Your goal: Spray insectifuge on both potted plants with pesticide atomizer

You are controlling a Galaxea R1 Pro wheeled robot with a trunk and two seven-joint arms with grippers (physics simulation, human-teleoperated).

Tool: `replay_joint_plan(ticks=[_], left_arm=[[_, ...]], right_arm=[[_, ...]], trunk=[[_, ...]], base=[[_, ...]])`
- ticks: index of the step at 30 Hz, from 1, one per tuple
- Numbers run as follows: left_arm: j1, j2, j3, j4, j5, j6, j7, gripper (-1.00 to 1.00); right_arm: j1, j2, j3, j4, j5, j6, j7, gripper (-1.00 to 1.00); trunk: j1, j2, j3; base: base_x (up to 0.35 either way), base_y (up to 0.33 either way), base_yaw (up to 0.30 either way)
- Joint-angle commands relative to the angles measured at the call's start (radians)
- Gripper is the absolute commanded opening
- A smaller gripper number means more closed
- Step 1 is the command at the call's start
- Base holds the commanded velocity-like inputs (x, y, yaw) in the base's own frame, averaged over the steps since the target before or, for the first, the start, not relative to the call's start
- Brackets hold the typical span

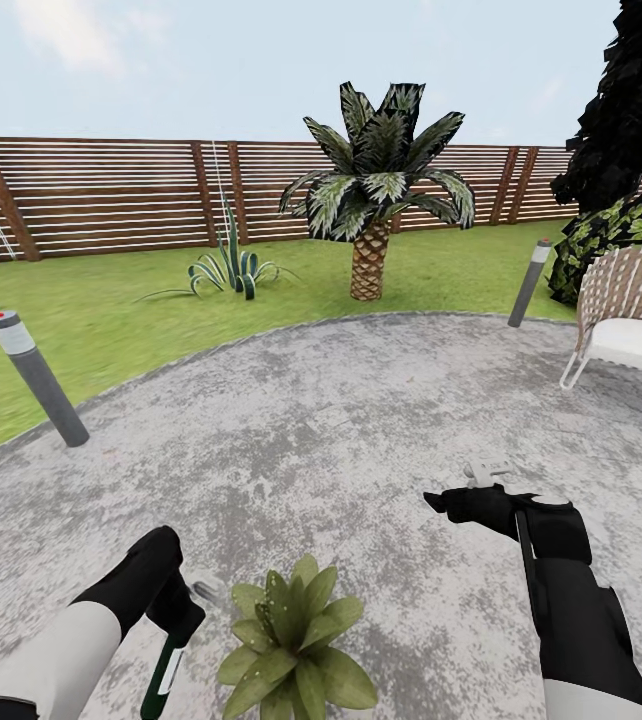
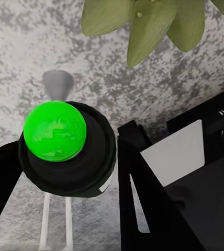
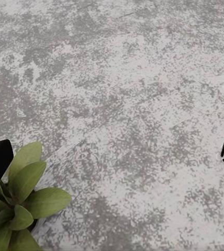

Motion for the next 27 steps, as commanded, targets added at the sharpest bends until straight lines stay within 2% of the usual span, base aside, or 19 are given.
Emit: replay_joint_plan(ticks=[1, 8, 14, 27], left_arm=[[-0.002, 0.001, -0.003, -0.002, -0.008, 0.003, -0.009, -1.00], [-0.012, 0.006, 0.001, -0.009, -0.009, 0.006, -0.006, -1.00], [-0.036, -0.001, 0.004, -0.014, -0.008, 0.009, 0.065, -1.00], [-0.052, -0.002, 0.003, -0.016, -0.007, 0.020, 0.080, -1.00]], right_arm=[[-0.001, 0.001, -0.002, -0.001, 0.010, 0.002, 0.010, 1.00], [-0.001, 0.001, -0.002, -0.001, 0.010, 0.002, 0.010, 1.00], [-0.001, 0.001, -0.002, -0.001, 0.010, 0.002, 0.010, 1.00], [-0.001, 0.001, -0.003, -0.001, 0.008, 0.002, 0.010, 1.00]], trunk=[[0.000, 0.000, -0.001], [0.000, 0.000, -0.001], [0.000, 0.000, -0.001], [0.000, 0.000, -0.012]], base=[[0.000, 0.000, 0.000], [0.000, 0.000, 0.000], [0.000, 0.000, 0.000], [0.000, 0.000, 0.000]])
